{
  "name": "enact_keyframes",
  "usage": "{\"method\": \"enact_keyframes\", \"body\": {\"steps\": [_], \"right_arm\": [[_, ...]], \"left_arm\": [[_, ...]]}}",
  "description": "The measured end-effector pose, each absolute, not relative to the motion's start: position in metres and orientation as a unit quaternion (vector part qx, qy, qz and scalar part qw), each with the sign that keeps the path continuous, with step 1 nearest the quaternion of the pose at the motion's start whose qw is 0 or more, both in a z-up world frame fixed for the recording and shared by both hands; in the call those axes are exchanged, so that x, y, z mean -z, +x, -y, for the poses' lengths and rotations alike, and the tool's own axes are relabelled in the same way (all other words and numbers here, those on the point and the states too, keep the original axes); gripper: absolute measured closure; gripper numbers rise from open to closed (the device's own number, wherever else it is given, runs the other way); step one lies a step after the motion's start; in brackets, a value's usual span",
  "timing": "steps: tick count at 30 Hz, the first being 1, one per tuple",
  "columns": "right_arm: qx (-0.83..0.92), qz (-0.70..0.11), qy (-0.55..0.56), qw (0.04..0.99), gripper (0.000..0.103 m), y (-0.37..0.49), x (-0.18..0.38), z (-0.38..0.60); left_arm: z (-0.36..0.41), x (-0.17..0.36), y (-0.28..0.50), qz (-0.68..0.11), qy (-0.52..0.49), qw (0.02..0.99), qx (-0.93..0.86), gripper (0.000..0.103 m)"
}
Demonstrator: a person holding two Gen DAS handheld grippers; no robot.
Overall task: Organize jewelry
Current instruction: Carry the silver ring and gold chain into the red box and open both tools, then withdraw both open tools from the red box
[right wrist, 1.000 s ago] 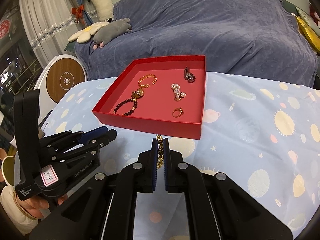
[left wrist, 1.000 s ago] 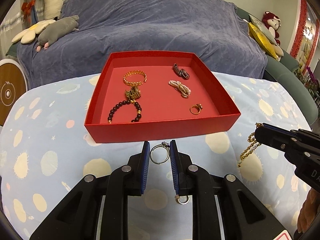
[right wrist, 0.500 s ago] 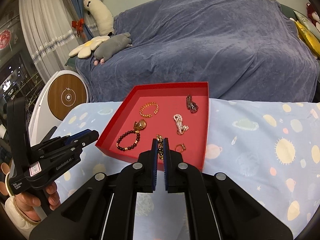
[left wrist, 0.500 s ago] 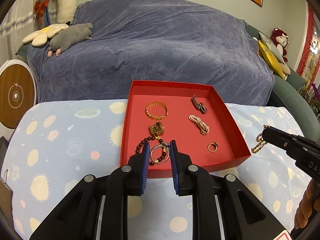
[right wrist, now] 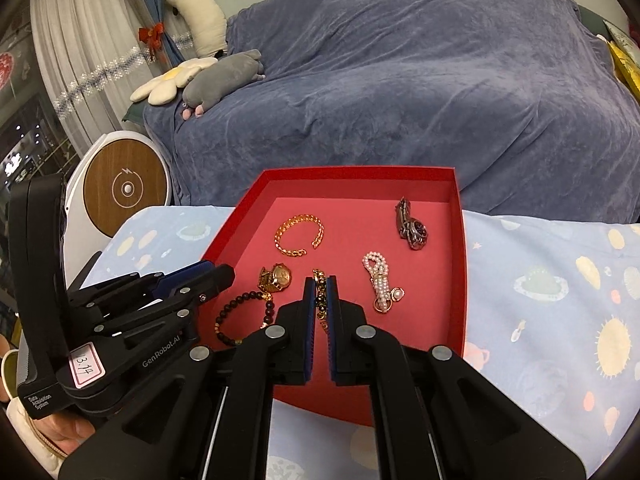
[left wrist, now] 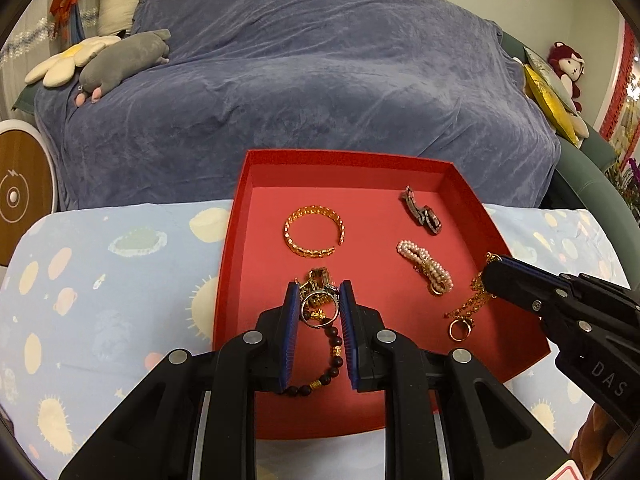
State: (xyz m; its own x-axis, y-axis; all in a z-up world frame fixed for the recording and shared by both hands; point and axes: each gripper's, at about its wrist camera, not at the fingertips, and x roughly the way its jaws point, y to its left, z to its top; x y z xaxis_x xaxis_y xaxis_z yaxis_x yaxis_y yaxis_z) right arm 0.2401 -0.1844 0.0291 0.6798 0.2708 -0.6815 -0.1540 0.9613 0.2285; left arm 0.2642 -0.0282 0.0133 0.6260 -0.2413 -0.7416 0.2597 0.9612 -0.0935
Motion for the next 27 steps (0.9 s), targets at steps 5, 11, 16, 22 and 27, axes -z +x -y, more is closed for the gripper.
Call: {"method": "enact_keyframes", "body": {"steps": [5,11,16,22,27], "right_arm": [[-0.115,-0.395,0.078,0.908,0.099,0.249,-0.013,0.183],[-0.113,-0.398,0.074,0.907,0.099,0.256,-0.003,0.179],[-0.108,-0.4,0.072,0.907,0.097,0.26,0.002,0.181],[-0.099,-0.389,0.077,0.913,0.088,0.255,-0.005,0.187],[-0.102,-0.376,0.056,0.919,0.082,0.226,-0.026,0.189]], "left_arm": [[0.034,0.0,0.271,-0.417,0.015,0.898,0.139,0.086],[0.042,0.01,0.284,-0.425,0.013,0.895,0.134,0.085],[0.046,0.017,0.288,-0.426,0.021,0.896,0.122,0.083],[0.043,0.017,0.289,-0.436,0.008,0.892,0.117,0.059],[0.033,-0.003,0.268,-0.416,0.012,0.903,0.106,0.046]]}}
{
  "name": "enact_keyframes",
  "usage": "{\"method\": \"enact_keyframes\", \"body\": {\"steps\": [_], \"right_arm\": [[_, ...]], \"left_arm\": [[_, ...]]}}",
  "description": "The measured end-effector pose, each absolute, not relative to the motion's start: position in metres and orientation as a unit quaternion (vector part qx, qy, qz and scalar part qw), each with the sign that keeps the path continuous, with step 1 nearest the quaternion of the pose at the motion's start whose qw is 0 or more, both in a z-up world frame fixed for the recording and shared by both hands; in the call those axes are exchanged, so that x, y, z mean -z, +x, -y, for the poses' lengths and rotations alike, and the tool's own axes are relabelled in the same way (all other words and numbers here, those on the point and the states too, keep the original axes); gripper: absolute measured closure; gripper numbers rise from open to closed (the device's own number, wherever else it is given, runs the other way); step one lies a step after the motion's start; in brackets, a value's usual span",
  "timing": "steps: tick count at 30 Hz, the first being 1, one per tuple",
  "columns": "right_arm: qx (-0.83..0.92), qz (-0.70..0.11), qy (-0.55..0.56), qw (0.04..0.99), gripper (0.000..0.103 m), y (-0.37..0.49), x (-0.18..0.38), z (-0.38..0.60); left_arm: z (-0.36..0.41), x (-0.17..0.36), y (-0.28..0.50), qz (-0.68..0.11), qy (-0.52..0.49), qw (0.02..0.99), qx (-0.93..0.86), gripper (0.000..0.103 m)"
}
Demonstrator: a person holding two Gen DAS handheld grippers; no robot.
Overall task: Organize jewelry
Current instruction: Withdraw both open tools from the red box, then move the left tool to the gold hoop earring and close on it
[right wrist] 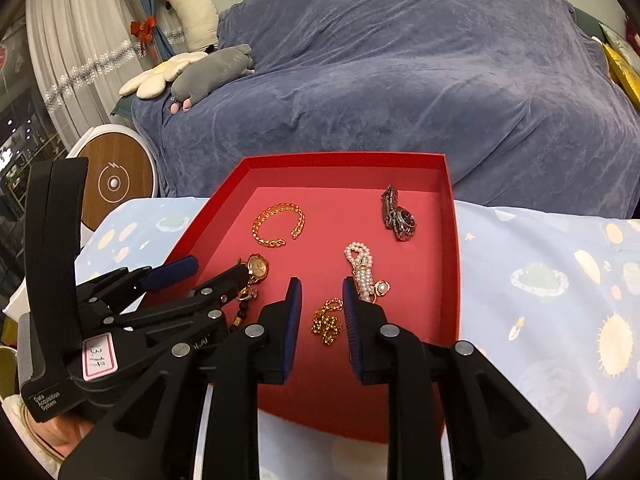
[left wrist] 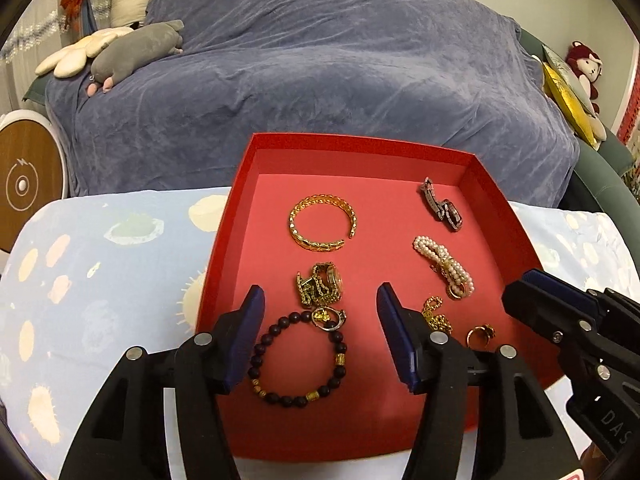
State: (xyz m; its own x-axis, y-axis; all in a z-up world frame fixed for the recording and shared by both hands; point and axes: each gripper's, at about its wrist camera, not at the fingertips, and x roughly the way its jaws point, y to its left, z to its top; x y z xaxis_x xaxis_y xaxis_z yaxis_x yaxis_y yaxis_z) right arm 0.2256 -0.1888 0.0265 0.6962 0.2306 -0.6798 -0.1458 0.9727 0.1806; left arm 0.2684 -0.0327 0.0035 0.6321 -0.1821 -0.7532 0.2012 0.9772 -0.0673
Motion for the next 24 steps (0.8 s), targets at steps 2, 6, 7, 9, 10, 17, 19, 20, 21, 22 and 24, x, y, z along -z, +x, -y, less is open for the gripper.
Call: {"method": "enact_keyframes", "body": {"steps": [2,6,7,9,10,17,19,20,21,22,24], "right_arm": [[-0.106,-0.377,0.052,0.919,0.082,0.207,-0.033,0.19],[-0.112,-0.385,0.044,0.915,0.081,0.173,-0.041,0.187],[-0.112,-0.384,0.044,0.916,0.081,0.164,-0.044,0.187],[-0.11,-0.383,0.041,0.916,0.081,0.144,-0.046,0.188],[-0.107,-0.381,0.04,0.917,0.078,0.134,-0.047,0.19],[-0.081,-0.395,0.063,0.913,0.074,0.086,-0.03,0.209],[-0.075,-0.403,0.062,0.91,0.074,0.077,-0.021,0.209],[-0.075,-0.407,0.062,0.908,0.074,0.074,-0.017,0.21],[-0.075,-0.414,0.064,0.905,0.074,0.071,-0.011,0.21],[-0.076,-0.419,0.064,0.902,0.074,0.071,-0.008,0.211],[-0.075,-0.425,0.063,0.9,0.074,0.071,-0.003,0.212]], "left_arm": [[0.027,-0.013,0.257,-0.413,0.009,0.905,0.106,0.045],[0.018,-0.027,0.232,-0.416,0.004,0.903,0.104,0.045],[0.018,-0.031,0.225,-0.417,0.003,0.902,0.108,0.045],[0.017,-0.037,0.207,-0.412,0.001,0.904,0.116,0.045],[0.017,-0.038,0.198,-0.413,0.003,0.903,0.12,0.044],[0.022,-0.01,0.134,-0.452,0.012,0.881,0.139,0.043],[0.028,0.003,0.122,-0.467,0.008,0.872,0.145,0.043],[0.031,0.008,0.118,-0.472,0.008,0.869,0.147,0.043],[0.035,0.013,0.115,-0.475,0.011,0.867,0.149,0.043],[0.038,0.017,0.113,-0.478,0.014,0.865,0.151,0.043],[0.047,0.023,0.111,-0.479,0.024,0.864,0.155,0.043]]}}
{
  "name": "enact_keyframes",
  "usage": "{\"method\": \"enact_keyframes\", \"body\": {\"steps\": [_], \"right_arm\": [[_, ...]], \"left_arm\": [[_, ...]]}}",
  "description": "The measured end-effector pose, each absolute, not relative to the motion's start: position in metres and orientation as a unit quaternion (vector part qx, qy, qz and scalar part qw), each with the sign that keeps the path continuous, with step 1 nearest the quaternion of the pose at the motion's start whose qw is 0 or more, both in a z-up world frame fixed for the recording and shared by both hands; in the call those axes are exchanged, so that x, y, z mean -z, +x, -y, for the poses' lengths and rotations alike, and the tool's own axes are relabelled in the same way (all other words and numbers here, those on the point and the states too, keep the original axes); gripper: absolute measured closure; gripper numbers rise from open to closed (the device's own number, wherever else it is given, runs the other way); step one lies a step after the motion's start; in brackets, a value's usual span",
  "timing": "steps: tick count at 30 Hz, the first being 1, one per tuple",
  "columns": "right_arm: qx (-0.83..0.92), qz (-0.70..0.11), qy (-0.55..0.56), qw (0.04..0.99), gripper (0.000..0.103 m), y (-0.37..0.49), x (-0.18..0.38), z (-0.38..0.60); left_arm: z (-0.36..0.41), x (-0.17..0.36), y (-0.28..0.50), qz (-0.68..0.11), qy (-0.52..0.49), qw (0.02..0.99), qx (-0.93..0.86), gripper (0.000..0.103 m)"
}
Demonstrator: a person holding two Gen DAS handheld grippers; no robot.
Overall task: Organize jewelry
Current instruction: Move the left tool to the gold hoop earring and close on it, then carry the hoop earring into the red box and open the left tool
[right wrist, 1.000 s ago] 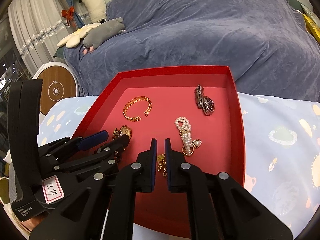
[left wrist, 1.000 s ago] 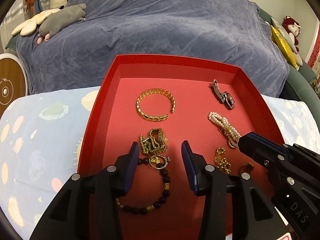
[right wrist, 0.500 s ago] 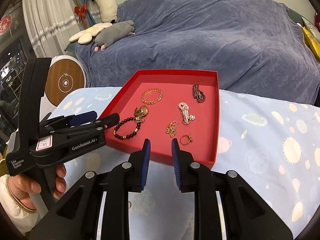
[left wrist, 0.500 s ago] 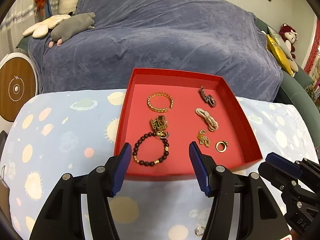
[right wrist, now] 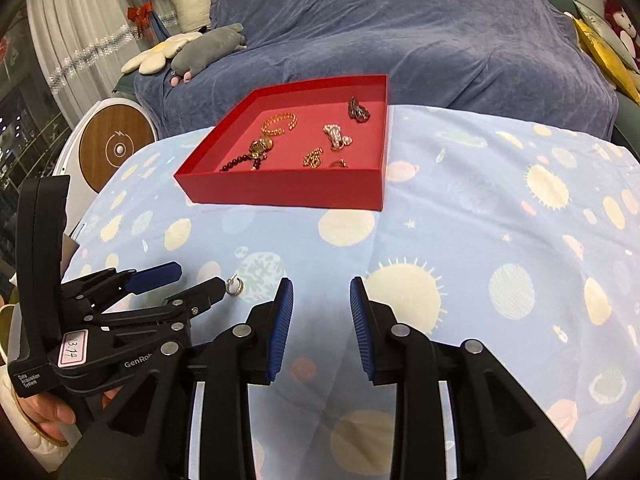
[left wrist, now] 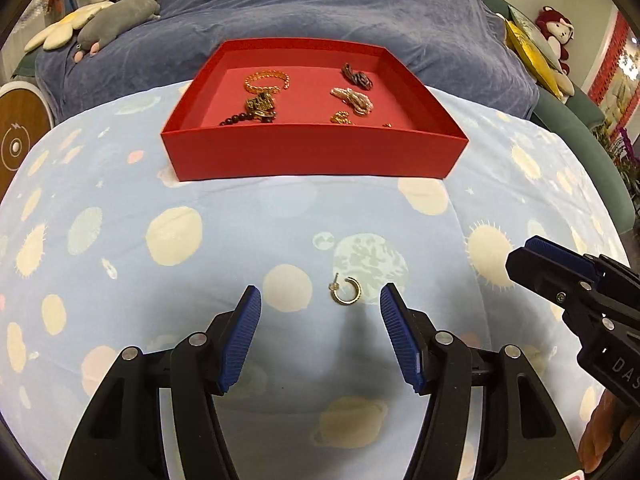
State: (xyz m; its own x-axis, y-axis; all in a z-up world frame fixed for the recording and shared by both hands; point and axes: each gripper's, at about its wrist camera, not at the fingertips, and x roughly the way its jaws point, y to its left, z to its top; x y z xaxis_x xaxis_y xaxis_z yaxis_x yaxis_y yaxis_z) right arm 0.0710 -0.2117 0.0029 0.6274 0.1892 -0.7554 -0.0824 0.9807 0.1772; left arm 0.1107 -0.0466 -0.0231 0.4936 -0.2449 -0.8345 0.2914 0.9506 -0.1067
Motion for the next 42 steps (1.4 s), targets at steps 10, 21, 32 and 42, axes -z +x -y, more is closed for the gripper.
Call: {"method": "enact_keyframes", "body": {"steps": [10,21,32,42], "right_arm": [[-0.084,-0.441,0.052,0.892,0.074,0.075,0.012,0.208],[-0.094,-0.457,0.04,0.884,0.074,0.078,0.026,0.194],[-0.101,-0.472,0.027,0.875,0.067,0.091,0.043,0.173],[-0.112,-0.437,0.011,0.892,0.103,0.09,0.03,0.157]], "left_arm": [[0.063,0.04,0.112,-0.466,0.056,0.869,0.156,0.059],[0.057,0.037,0.114,-0.467,0.047,0.87,0.153,0.088],[0.031,0.019,0.116,-0.461,0.025,0.876,0.143,0.088],[0.012,0.023,0.117,-0.466,0.024,0.875,0.132,0.088]]}}
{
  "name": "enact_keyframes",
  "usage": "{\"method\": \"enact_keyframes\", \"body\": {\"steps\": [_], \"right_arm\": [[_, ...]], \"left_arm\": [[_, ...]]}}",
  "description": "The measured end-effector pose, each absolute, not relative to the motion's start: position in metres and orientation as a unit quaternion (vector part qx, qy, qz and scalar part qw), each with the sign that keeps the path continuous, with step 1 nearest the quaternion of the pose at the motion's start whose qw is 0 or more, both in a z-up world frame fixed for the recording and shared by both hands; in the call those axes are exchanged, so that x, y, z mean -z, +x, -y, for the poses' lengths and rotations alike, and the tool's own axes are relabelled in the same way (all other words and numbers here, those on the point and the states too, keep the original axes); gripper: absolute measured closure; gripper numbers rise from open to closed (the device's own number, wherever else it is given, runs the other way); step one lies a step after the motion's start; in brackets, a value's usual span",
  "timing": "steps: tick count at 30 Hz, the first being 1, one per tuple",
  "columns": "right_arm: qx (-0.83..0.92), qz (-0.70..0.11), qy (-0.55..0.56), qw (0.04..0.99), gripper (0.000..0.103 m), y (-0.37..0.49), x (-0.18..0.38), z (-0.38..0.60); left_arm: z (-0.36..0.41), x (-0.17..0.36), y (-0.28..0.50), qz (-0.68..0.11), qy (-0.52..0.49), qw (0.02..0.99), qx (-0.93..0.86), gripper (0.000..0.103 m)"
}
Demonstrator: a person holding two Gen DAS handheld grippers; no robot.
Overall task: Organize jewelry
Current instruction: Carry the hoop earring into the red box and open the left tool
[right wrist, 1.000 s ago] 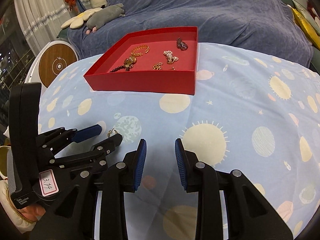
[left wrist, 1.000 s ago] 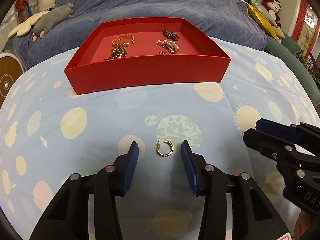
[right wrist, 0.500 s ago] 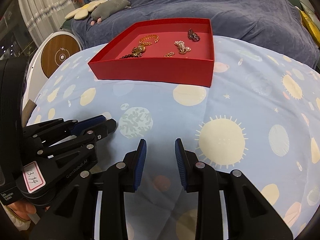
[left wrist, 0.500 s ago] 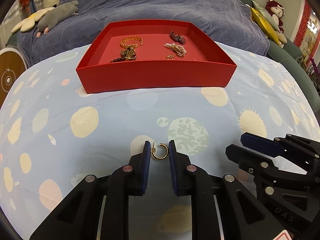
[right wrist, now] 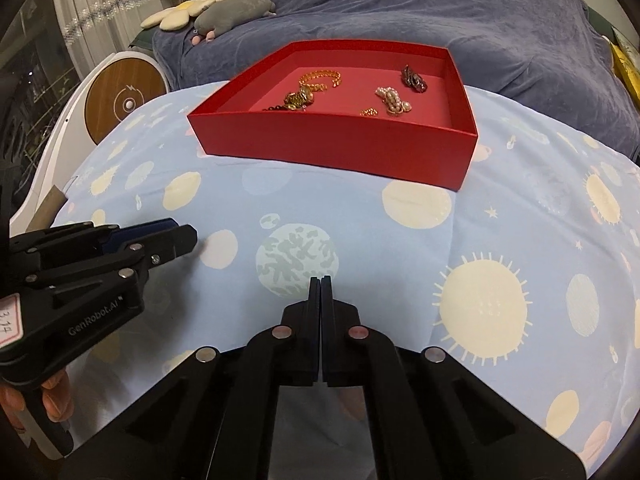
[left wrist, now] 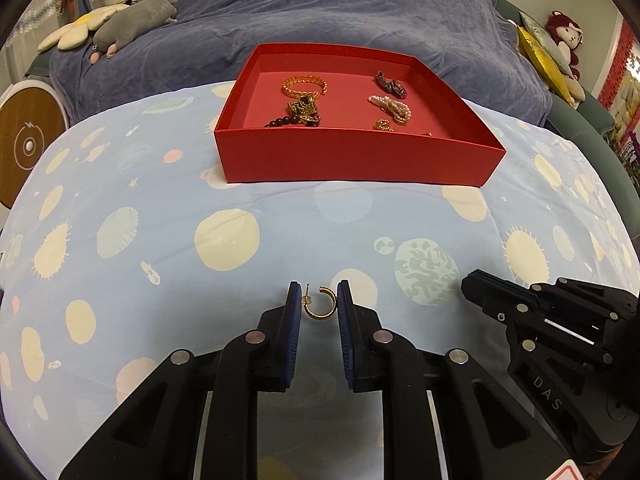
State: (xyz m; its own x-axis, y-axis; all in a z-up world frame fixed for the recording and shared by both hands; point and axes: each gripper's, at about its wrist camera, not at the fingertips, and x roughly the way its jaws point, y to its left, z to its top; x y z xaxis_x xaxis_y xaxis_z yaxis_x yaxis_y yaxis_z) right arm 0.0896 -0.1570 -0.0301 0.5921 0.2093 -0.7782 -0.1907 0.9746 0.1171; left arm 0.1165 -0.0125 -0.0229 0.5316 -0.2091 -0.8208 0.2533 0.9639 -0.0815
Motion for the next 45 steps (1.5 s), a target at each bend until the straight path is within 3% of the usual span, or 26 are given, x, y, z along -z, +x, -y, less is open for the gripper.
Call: {"method": "enact_keyframes", "body": {"steps": [25,45], "right_arm": [[-0.104,-0.373,0.039,0.921,0.103,0.117,-0.038,0.178],[-0.088,-0.384,0.051,0.918,0.103,0.206,-0.027,0.188]], "left_arm": [[0.035,-0.049,0.141,-0.391,0.005,0.907,0.157,0.088],[0.059,-0.028,0.239,-0.402,0.034,0.905,0.134,0.088]]}}
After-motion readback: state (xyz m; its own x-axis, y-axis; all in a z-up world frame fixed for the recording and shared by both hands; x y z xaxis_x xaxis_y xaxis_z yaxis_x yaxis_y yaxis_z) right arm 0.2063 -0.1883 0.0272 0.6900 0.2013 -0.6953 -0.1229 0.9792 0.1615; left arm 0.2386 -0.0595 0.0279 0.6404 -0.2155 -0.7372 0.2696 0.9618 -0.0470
